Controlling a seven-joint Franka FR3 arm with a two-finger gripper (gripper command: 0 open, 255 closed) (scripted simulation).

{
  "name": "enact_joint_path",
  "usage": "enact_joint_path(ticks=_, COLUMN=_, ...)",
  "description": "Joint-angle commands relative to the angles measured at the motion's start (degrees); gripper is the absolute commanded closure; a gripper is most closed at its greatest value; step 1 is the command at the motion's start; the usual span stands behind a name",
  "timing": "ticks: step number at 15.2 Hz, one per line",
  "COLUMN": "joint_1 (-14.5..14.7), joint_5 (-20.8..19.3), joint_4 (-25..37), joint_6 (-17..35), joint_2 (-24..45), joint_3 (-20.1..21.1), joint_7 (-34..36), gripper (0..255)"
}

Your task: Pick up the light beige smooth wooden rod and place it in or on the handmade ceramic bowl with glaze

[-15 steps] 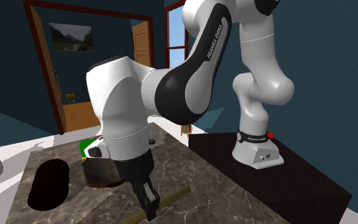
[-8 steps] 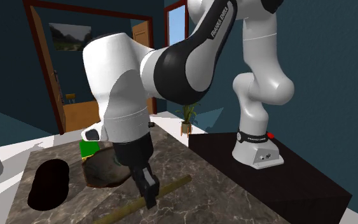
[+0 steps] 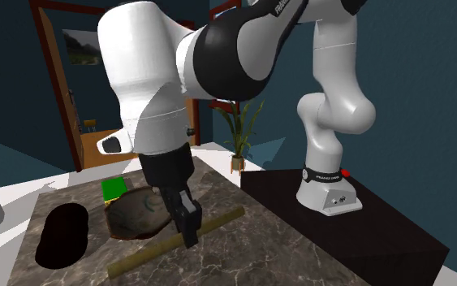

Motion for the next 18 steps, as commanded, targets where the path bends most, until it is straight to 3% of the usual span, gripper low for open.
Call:
enact_joint_path(ticks=1, joint_1=-0.1, joint_5=0.2, joint_4=0.6, joint_6=-1.5, joint_2=-0.8, joint_3=0.0, joint_7=0.0, gripper=255)
enact_joint_path(ticks=4, joint_1=-0.2, joint_5=0.5, joint_4=1.5, joint_6=-3.4, joint_2=-1.9, joint_3=0.1, joint_7=-0.1, gripper=255)
enact_joint_path(ticks=18, joint_1=-9.8, joint_5=-2.2, joint_4=12.1, joint_6=-8.8, joint_2=4.8, joint_3=-7.7, joint_7=-16.0, gripper=255)
